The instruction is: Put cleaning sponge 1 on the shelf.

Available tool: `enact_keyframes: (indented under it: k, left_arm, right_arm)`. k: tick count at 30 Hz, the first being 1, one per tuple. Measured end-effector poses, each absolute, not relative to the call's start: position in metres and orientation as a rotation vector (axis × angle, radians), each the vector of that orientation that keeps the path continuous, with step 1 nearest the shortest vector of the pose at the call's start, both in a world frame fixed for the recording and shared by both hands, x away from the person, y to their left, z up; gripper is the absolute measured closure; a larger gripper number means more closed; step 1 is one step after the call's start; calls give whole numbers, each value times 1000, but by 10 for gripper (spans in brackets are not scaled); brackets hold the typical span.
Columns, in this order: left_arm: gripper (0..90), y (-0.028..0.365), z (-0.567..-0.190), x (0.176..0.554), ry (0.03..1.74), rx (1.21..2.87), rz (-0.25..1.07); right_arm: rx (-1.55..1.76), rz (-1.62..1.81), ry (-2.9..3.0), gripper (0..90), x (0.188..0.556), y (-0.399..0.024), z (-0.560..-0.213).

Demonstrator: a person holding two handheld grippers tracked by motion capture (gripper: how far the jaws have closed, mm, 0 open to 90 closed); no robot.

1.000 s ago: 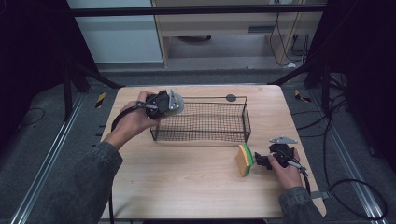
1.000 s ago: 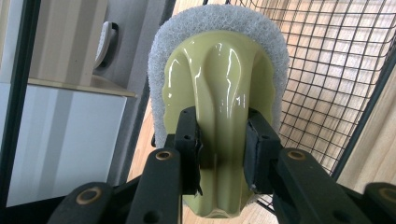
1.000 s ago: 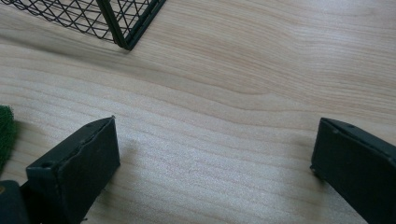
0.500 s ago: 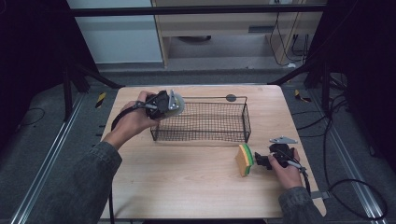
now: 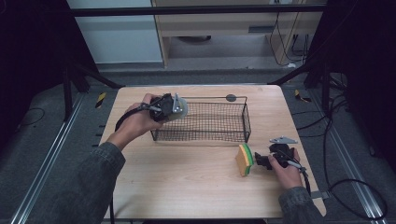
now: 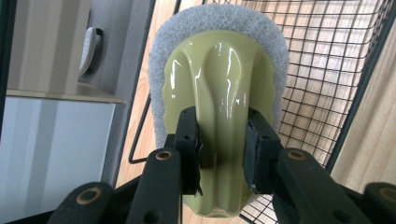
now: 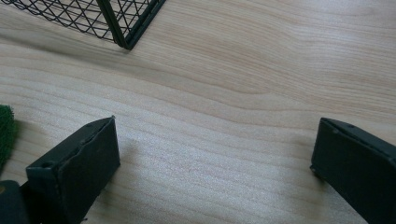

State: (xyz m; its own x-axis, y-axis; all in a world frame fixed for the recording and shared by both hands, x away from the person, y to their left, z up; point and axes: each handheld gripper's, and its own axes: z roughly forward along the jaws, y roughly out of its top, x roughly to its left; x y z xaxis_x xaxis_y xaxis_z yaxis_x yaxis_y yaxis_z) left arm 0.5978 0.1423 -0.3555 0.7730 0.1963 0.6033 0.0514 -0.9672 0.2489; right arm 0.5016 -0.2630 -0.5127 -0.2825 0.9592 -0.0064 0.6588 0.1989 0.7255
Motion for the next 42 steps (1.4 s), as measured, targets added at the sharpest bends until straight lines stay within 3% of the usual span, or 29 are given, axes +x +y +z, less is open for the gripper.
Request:
enact_keyframes:
  k: [42]
  left_arm:
    - [699,136,-379,609,156,2843,855]
  right_arm:
    - [1499,859,2017,12,502,-263,-513]
